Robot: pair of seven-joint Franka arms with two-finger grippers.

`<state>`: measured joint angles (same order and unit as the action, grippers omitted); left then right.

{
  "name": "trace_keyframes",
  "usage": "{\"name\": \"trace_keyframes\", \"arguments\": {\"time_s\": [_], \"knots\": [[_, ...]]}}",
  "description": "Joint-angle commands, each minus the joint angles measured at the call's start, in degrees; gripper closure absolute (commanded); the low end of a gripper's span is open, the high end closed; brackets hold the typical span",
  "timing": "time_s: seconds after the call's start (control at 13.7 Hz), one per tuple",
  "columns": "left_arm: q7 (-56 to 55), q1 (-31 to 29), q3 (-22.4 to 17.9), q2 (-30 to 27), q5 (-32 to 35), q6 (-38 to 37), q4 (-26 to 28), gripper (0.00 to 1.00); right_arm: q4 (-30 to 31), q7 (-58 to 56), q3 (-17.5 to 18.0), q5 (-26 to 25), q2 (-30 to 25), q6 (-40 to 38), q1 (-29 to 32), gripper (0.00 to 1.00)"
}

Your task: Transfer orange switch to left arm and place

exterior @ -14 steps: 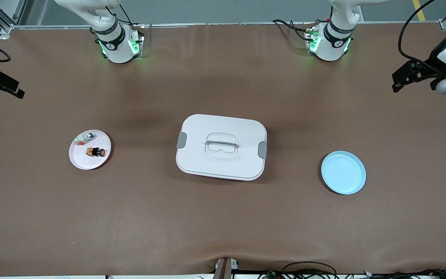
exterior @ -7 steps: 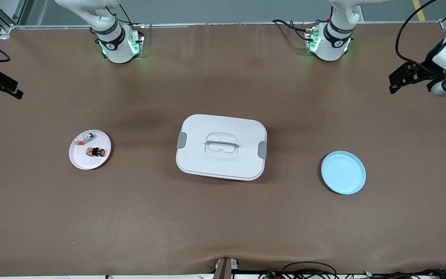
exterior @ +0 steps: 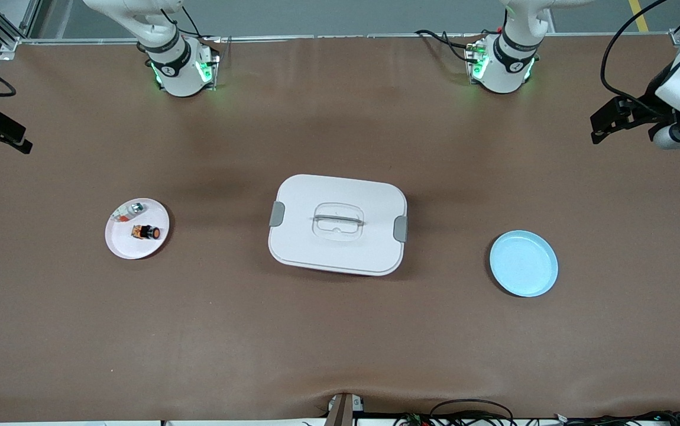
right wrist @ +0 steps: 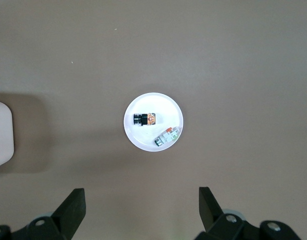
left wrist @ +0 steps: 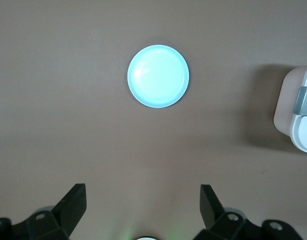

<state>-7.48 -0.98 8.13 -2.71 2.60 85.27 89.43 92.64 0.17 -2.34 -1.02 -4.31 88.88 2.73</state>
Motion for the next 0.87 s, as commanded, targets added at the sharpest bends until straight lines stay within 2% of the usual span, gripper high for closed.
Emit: {"name": "trace_keyframes", "arguments": {"time_s": [0.0, 0.8], "knots": [[-0.16, 0.1, 0.22, 0.34, -0.4, -0.63, -0.66, 0.0, 0.61, 0.27, 0.15, -1.0, -0.88, 0.24, -0.27, 0.0], [-0.25, 0.02, 0.31, 0.34, -0.4, -0.63, -0.75, 0.0, 0.7, 1.42, 0.06, -0.3, -0.79, -0.03, -0.18, 0.0]]}}
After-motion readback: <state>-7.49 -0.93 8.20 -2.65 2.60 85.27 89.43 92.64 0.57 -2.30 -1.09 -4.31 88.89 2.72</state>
